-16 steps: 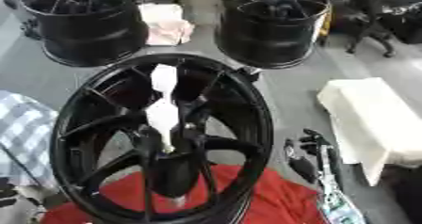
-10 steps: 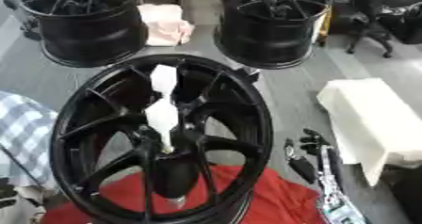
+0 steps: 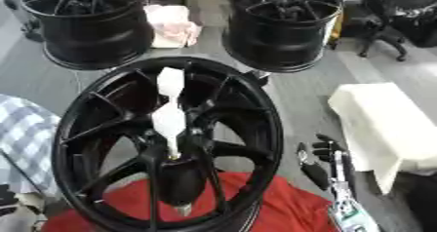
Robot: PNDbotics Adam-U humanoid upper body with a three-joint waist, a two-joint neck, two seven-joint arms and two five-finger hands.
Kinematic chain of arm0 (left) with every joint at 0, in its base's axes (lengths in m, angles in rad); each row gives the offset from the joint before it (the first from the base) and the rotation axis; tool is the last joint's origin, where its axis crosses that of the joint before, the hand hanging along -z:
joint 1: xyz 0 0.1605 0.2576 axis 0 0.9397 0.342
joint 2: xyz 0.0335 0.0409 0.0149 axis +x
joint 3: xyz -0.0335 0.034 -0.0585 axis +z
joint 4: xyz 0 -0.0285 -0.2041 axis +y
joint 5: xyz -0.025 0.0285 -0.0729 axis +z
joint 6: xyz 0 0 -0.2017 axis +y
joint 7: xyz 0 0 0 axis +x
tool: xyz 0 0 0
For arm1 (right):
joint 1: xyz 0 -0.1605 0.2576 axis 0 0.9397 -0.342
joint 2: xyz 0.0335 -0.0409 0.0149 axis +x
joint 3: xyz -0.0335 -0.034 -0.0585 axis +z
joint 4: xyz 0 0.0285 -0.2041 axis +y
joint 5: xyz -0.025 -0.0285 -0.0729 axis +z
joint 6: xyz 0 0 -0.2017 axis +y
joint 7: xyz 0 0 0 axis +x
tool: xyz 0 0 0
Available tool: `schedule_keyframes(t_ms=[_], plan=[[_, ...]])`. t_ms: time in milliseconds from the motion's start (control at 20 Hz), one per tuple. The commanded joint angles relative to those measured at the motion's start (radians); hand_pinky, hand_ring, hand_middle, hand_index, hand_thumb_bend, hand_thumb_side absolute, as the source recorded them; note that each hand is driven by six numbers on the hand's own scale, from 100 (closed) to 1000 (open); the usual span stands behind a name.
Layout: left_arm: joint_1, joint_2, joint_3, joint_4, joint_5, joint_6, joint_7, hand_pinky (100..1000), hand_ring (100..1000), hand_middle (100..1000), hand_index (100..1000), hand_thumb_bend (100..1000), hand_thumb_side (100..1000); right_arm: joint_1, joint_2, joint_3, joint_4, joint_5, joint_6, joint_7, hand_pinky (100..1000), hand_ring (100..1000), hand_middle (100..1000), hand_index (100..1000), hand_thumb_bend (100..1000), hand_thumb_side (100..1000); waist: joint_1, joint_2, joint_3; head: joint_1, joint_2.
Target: Pull the pin out of the wheel hub.
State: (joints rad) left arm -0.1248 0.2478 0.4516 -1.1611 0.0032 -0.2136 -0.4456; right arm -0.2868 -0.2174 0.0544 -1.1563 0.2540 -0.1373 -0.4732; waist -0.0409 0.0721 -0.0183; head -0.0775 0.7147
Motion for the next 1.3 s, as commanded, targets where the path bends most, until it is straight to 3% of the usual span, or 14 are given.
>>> schedule_keyframes(t_ms=[50,250,400,550,900,1300], plan=[[-0.006,0.035,-0.004,-0.025,-0.004,0.006,-0.005,716,696,624,748,407,708,-0.069,-0.130,-0.031,-0.093,0.018,0.044,0.028,746,699,673,853,222,386,-0.003,-0.022,0.004,0.010,-0.003],[-0.003,0.039,-0.006,-0.030,-0.008,0.014,-0.011,716,697,624,748,407,709,-0.208,-0.290,-0.009,-0.198,0.054,0.114,0.168,763,725,706,868,222,396,-0.012,-0.030,0.012,0.008,-0.001],[-0.002,0.042,-0.009,-0.030,-0.012,0.017,-0.015,717,697,625,749,408,709,-0.323,-0.381,0.043,-0.245,0.056,0.150,0.341,773,738,726,877,223,399,-0.017,-0.034,0.017,0.007,0.004],[-0.001,0.044,-0.011,-0.028,-0.016,0.019,-0.019,717,698,625,749,408,709,-0.455,-0.427,0.120,-0.260,0.053,0.170,0.538,789,760,754,898,236,402,-0.020,-0.038,0.022,0.007,0.010],[-0.002,0.043,-0.017,-0.025,-0.021,0.021,-0.025,717,699,626,750,409,710,-0.682,-0.370,0.252,-0.185,0.073,0.187,0.893,817,818,815,925,245,429,-0.022,-0.043,0.031,0.002,0.016],[-0.002,0.041,-0.022,-0.027,-0.024,0.025,-0.034,717,700,627,750,410,711,-0.804,-0.229,0.321,-0.041,0.145,0.184,1.158,840,861,854,940,258,480,-0.024,-0.049,0.037,0.001,0.022]])
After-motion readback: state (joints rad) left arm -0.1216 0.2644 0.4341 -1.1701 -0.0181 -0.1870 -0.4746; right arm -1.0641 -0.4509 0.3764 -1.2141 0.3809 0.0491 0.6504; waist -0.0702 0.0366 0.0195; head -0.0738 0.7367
